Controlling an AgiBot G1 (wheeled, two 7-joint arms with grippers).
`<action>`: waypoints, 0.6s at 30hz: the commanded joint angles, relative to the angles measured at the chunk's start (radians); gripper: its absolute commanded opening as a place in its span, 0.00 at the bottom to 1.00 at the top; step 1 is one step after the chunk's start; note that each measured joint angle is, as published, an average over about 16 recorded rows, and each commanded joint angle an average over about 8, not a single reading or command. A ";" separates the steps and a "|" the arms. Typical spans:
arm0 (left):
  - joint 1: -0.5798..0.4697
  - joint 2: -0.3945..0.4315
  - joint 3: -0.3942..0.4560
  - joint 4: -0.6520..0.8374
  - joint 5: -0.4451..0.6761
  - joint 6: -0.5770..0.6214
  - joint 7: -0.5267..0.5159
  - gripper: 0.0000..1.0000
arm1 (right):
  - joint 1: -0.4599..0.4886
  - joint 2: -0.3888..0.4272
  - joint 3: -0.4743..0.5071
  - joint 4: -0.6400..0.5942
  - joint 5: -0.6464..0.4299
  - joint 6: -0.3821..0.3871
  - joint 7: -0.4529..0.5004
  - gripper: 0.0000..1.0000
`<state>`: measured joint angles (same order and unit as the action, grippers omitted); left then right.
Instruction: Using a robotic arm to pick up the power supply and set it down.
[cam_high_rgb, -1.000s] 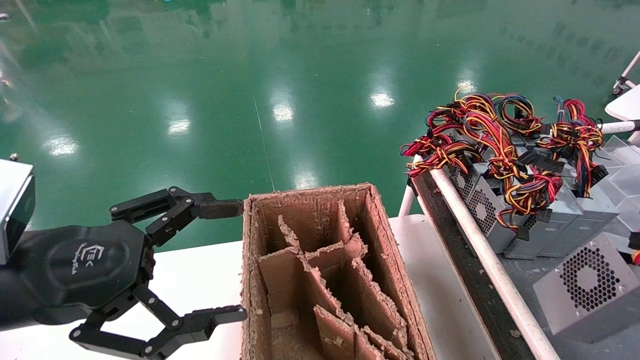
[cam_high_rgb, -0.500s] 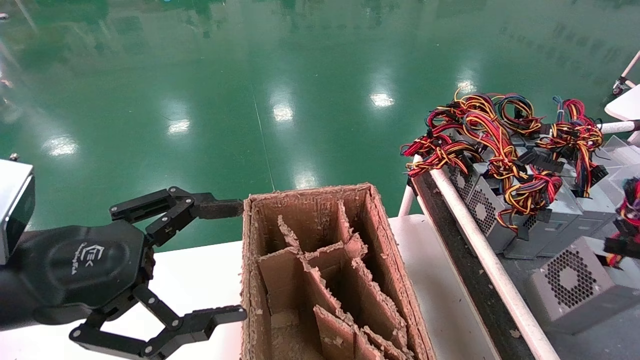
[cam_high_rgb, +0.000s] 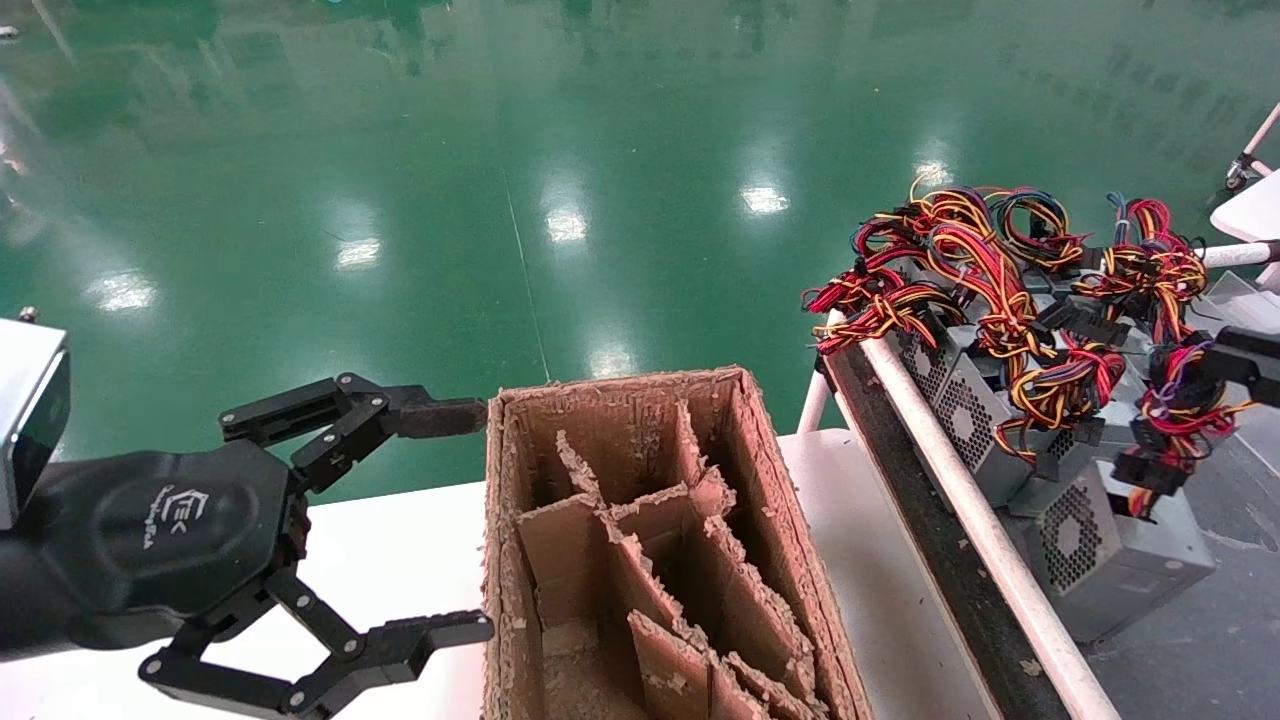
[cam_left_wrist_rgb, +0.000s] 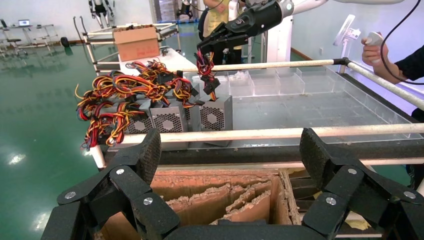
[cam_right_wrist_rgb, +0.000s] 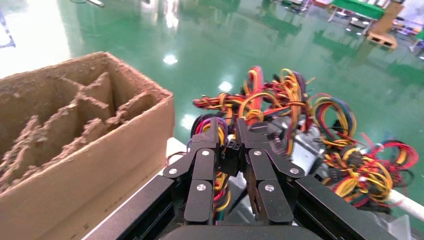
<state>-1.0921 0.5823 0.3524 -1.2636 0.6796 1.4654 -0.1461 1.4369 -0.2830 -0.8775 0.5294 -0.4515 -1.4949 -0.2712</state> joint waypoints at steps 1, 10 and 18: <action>0.000 0.000 0.000 0.000 0.000 0.000 0.000 1.00 | 0.026 -0.015 -0.002 -0.029 -0.022 -0.018 0.007 0.90; 0.000 0.000 0.000 0.000 0.000 0.000 0.000 1.00 | 0.083 -0.048 -0.018 -0.114 -0.074 -0.065 0.011 1.00; 0.000 0.000 0.000 0.000 0.000 0.000 0.000 1.00 | 0.106 -0.064 -0.020 -0.139 -0.072 -0.079 0.004 1.00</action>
<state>-1.0921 0.5822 0.3526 -1.2636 0.6794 1.4653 -0.1460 1.5383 -0.3469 -0.8922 0.3960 -0.5116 -1.5755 -0.2774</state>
